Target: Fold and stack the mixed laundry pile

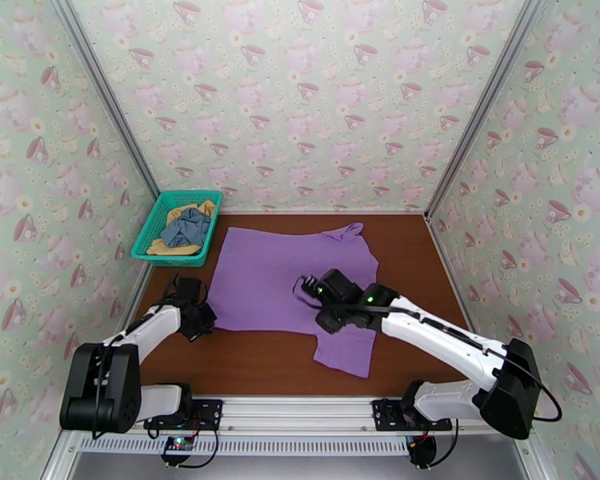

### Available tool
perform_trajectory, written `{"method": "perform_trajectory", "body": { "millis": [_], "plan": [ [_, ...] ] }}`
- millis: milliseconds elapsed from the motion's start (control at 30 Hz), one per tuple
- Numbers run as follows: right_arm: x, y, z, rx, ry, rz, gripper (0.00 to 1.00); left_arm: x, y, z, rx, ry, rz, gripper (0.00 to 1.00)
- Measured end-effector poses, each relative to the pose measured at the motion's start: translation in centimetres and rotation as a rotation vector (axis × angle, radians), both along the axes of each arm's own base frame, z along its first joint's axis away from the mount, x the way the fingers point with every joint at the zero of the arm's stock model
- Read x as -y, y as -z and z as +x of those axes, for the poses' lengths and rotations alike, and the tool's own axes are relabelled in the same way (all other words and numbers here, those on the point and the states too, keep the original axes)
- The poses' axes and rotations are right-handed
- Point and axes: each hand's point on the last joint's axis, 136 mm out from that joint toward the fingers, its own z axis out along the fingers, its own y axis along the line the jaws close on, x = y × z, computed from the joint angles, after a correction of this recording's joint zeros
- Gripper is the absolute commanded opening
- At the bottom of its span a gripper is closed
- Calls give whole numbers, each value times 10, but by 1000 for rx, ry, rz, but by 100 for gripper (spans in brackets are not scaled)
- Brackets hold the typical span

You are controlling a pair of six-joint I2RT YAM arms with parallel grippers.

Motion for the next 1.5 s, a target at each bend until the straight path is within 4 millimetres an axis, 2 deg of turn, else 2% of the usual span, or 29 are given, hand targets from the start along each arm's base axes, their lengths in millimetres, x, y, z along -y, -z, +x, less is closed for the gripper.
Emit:
{"method": "perform_trajectory", "body": {
  "millis": [67, 233, 400, 700, 867, 967, 1067, 1133, 1167, 1200, 1400, 1500],
  "plan": [
    [10, 21, -22, -65, -104, -84, 64, 2, -1, 1, 10, 4, -14, 0],
    [26, 57, -74, -196, -316, -194, 63, 17, -3, 3, 23, 38, -82, 0],
    [31, 76, -95, -265, -397, -231, 61, 23, -9, 4, 43, 55, -112, 0],
    [19, 117, -89, -324, -405, -297, 55, 23, -12, 5, 54, 58, -115, 0],
    [18, 118, -89, -316, -411, -309, 49, 23, -14, 2, 54, 66, -108, 0],
    [18, 118, -89, -314, -415, -311, 42, 22, -18, 1, 61, 65, -102, 0],
    [17, 118, -89, -310, -417, -308, 29, 19, -21, 0, 72, 67, -86, 0],
    [17, 117, -87, -301, -416, -304, 16, 18, -24, -1, 78, 65, -79, 0],
    [17, 117, -84, -288, -414, -304, 4, 18, -24, -1, 79, 65, -77, 0],
    [16, 117, -80, -272, -409, -305, 0, 17, -25, -2, 79, 64, -76, 0],
    [15, 112, -61, -190, -376, -307, 0, 17, -28, -5, 78, 63, -73, 0],
    [17, 98, -50, -121, -357, -299, 0, 16, -36, -7, 92, 63, -72, 0]
  ]
}}
